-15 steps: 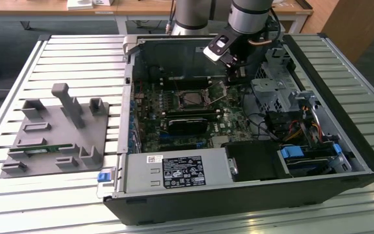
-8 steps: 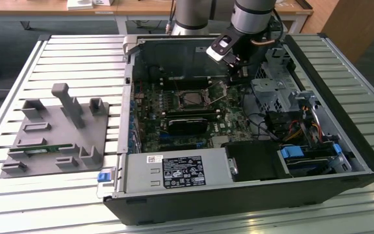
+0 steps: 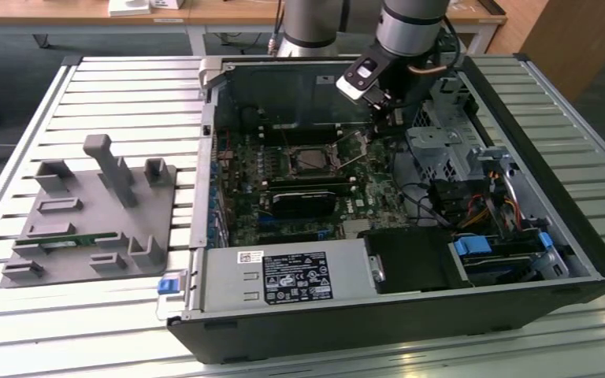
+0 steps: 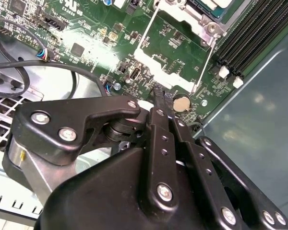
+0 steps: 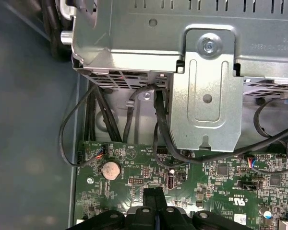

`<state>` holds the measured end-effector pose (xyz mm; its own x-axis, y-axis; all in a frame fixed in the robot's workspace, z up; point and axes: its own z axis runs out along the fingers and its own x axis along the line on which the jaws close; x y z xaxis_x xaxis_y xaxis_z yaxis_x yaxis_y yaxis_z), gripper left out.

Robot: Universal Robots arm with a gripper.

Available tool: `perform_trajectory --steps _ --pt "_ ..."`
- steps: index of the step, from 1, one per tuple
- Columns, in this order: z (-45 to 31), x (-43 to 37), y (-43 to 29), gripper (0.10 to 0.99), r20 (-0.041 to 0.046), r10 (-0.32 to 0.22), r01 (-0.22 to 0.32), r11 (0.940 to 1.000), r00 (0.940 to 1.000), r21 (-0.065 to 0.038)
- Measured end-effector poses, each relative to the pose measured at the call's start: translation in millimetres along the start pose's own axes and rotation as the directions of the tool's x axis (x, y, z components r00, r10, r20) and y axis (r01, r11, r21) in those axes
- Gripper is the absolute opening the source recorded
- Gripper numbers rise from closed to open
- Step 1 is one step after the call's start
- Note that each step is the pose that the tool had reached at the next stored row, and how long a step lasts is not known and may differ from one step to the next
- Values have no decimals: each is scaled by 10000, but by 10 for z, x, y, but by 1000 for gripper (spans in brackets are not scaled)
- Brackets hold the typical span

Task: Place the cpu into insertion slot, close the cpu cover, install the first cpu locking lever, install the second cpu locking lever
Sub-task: 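Close the cpu cover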

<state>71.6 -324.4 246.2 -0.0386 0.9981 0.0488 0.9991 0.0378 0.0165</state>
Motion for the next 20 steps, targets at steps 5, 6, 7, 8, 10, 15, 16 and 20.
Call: perform_trajectory --steps 5,6,7,8,10,15,16,20 --pt "22 -1 23 106 10 1 -1 10000 10000 21" --pt "27 -1 25 106 10 1 -1 10000 10000 29" --pt "34 -1 27 106 9 1 -1 10000 10000 42" --pt "42 -2 27 106 9 2 -2 10000 10000 55" --pt "62 -2 29 106 11 3 -3 10000 10000 72" --pt "99 -4 31 106 33 5 -6 9999 10000 108" --pt "99 -4 31 106 33 5 -5 9999 10000 109" --pt "92 -3 -2 106 34 4 -5 9999 10000 109"
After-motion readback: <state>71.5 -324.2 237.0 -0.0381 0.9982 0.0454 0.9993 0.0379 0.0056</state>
